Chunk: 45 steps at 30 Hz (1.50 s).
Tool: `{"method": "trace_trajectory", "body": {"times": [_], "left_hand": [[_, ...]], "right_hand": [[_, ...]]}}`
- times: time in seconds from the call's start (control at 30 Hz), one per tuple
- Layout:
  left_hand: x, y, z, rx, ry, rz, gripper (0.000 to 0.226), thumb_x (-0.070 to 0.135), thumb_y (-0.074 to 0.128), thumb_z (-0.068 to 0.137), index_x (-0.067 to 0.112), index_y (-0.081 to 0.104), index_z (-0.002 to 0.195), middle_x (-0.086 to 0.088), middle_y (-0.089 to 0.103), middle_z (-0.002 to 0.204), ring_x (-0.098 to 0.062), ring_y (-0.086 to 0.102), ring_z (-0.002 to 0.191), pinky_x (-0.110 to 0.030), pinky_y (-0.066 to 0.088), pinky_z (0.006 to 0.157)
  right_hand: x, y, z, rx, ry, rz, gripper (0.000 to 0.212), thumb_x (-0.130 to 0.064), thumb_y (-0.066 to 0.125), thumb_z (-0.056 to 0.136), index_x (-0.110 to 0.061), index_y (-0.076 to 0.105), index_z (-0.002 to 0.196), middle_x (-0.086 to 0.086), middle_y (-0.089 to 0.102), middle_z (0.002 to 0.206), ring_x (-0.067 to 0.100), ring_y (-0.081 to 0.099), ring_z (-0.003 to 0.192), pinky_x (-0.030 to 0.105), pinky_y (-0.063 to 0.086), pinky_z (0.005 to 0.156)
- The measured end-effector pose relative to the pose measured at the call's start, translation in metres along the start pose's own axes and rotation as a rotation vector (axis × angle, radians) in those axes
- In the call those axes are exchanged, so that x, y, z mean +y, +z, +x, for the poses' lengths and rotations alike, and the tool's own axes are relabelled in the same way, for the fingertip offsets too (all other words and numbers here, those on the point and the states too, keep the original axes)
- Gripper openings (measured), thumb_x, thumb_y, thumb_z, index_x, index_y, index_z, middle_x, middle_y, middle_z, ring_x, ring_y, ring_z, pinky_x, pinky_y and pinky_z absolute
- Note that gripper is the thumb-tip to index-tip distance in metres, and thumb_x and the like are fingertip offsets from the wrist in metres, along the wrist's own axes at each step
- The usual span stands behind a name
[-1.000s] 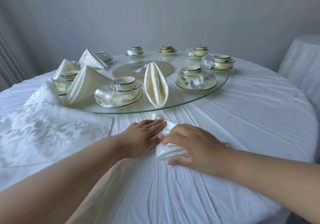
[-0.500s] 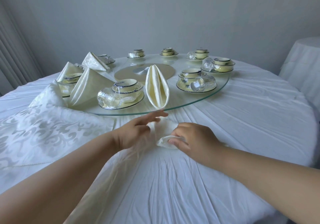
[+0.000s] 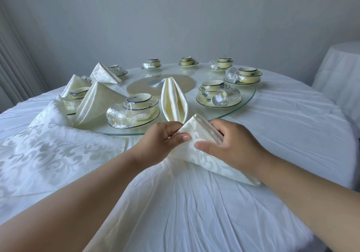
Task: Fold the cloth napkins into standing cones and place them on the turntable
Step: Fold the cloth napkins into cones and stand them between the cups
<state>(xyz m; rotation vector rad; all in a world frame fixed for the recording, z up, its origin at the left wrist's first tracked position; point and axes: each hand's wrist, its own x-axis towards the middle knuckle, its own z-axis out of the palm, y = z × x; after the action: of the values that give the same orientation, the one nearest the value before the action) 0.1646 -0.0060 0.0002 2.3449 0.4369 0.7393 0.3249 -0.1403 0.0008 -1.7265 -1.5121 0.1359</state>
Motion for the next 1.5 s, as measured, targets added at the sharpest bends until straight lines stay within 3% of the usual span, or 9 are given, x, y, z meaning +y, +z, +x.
{"method": "trace_trajectory", "body": {"times": [0.13, 0.27, 0.4, 0.47, 0.53, 0.7, 0.87, 1.13, 1.5], "left_hand": [[0.004, -0.005, 0.001, -0.008, -0.043, 0.013, 0.038, 0.016, 0.065, 0.089, 0.025, 0.047, 0.057, 0.012, 0.042, 0.050, -0.002, 0.036, 0.050, -0.012, 0.028, 0.049], [-0.020, -0.013, -0.002, 0.175, -0.145, 0.278, 0.016, 0.019, 0.057, 0.093, 0.026, 0.071, 0.089, 0.015, 0.065, 0.084, -0.005, 0.058, 0.080, -0.021, 0.043, 0.074], [-0.036, -0.010, -0.007, 0.206, -0.435, 0.604, 0.015, 0.007, 0.039, 0.084, 0.013, 0.053, 0.084, 0.000, 0.059, 0.090, -0.026, 0.055, 0.089, -0.035, 0.048, 0.074], [-0.042, -0.005, -0.007, 0.073, -0.432, 0.722, 0.035, 0.014, 0.036, 0.089, 0.012, 0.057, 0.117, 0.000, 0.057, 0.126, -0.025, 0.047, 0.123, -0.036, 0.040, 0.101], [-0.043, -0.003, -0.006, 0.012, -0.425, 0.830, 0.049, 0.022, 0.030, 0.095, 0.012, 0.039, 0.142, 0.002, 0.037, 0.151, -0.016, 0.029, 0.140, -0.033, 0.018, 0.117], [-0.038, -0.007, -0.006, -0.016, -0.436, 0.977, 0.049, 0.028, 0.026, 0.097, 0.019, 0.036, 0.144, 0.007, 0.038, 0.150, -0.014, 0.033, 0.137, -0.031, 0.023, 0.108], [-0.040, -0.016, -0.011, 0.003, -0.440, 1.066, 0.040, 0.030, 0.028, 0.093, 0.025, 0.052, 0.124, 0.014, 0.057, 0.125, -0.014, 0.041, 0.119, -0.032, 0.025, 0.092], [-0.047, -0.042, -0.023, 0.033, -0.537, 1.075, 0.051, 0.028, 0.030, 0.093, 0.032, 0.040, 0.142, 0.015, 0.052, 0.134, -0.013, 0.032, 0.123, -0.032, 0.023, 0.098], [-0.074, -0.090, -0.044, 0.041, -0.746, 1.086, 0.056, 0.026, 0.030, 0.090, 0.039, 0.033, 0.144, 0.012, 0.045, 0.140, -0.016, 0.026, 0.126, -0.037, 0.023, 0.096]], "right_hand": [[-0.003, -0.005, 0.000, 0.062, 0.000, -0.057, 0.048, -0.039, 0.069, 0.081, -0.019, 0.036, 0.054, -0.009, 0.038, 0.047, 0.009, 0.033, 0.049, 0.024, 0.024, 0.047], [-0.001, -0.017, -0.005, 0.117, 0.047, -0.074, 0.052, -0.034, 0.070, 0.081, -0.019, 0.032, 0.049, -0.009, 0.037, 0.043, 0.009, 0.034, 0.046, 0.023, 0.026, 0.047], [0.005, -0.025, -0.009, 0.177, 0.076, -0.097, 0.051, -0.035, 0.071, 0.081, -0.014, 0.033, 0.053, -0.005, 0.028, 0.048, 0.013, 0.025, 0.049, 0.032, 0.021, 0.050], [0.005, -0.022, -0.012, 0.174, 0.076, -0.103, 0.051, -0.036, 0.071, 0.081, -0.008, 0.036, 0.056, -0.004, 0.027, 0.051, 0.013, 0.024, 0.050, 0.033, 0.020, 0.050], [0.005, -0.019, -0.013, 0.179, 0.074, -0.105, 0.052, -0.036, 0.070, 0.081, -0.007, 0.035, 0.058, -0.004, 0.027, 0.051, 0.012, 0.023, 0.050, 0.031, 0.019, 0.049], [-0.001, -0.022, -0.012, 0.210, 0.086, -0.077, 0.052, -0.034, 0.071, 0.081, -0.017, 0.029, 0.055, -0.005, 0.025, 0.051, 0.013, 0.022, 0.051, 0.032, 0.019, 0.050], [-0.001, -0.025, -0.014, 0.215, 0.083, -0.054, 0.051, -0.034, 0.071, 0.080, -0.016, 0.031, 0.055, -0.004, 0.025, 0.052, 0.013, 0.022, 0.052, 0.031, 0.019, 0.051], [-0.001, -0.026, -0.016, 0.230, 0.088, -0.039, 0.052, -0.034, 0.071, 0.080, -0.017, 0.030, 0.053, -0.007, 0.026, 0.047, 0.010, 0.022, 0.049, 0.031, 0.021, 0.049], [-0.003, -0.025, -0.013, 0.241, 0.066, -0.024, 0.049, -0.035, 0.071, 0.079, -0.015, 0.033, 0.055, -0.004, 0.026, 0.053, 0.014, 0.024, 0.053, 0.031, 0.021, 0.051]]}}
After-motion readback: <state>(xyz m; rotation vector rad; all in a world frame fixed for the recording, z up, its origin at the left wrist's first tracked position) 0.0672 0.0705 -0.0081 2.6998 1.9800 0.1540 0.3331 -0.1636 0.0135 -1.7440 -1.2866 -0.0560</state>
